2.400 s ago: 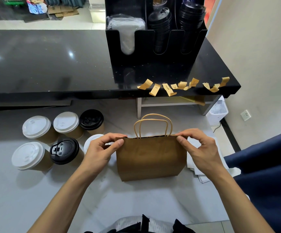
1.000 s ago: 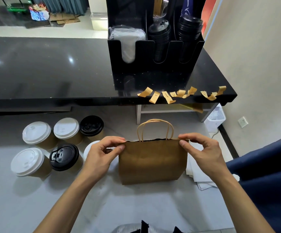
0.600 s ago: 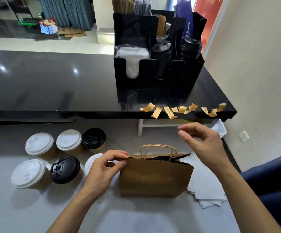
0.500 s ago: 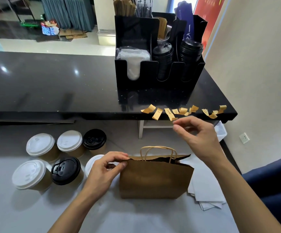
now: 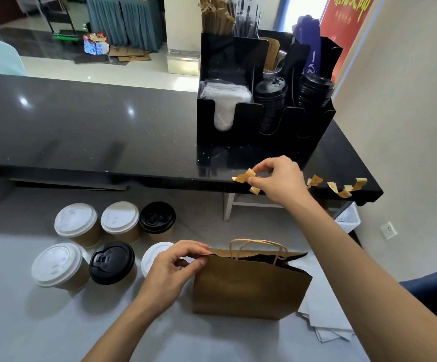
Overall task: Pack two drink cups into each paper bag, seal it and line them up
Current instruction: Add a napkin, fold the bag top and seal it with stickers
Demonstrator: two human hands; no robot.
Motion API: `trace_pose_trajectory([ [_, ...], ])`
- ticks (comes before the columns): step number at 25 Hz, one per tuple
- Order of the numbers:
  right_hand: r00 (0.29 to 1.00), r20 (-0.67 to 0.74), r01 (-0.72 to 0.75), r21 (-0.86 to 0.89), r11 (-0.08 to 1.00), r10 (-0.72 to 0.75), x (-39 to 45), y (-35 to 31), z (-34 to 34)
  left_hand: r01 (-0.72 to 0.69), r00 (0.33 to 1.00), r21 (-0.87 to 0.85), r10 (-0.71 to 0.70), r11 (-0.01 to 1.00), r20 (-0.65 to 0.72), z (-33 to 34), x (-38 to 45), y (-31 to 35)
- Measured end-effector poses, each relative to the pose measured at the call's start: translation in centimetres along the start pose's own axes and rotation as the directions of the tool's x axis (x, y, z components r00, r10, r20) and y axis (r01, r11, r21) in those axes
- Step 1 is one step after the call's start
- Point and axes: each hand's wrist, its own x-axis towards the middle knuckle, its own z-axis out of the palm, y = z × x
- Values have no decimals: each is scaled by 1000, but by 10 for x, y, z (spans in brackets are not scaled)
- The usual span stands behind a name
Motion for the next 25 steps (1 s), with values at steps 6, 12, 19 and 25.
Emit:
trace_pose_trajectory([
  [6,997,-51,68,244,967,-57,-1,1,1,11,1000,-13,-11,1000,-7,1,-1,3],
  [12,982,-155,155,332,930,-109,0,-8,-10,15,1000,6,-15,1000,-5,0,-2,2],
  [19,950,-170,303,314,900,-260,-45,-20,-20,-12,999,38,13,999,-33,1,-2,0],
  [25,920,-167,384,190,903,-356,-100,-31,-24,-39,999,32,40,999,-25,1,-5,1],
])
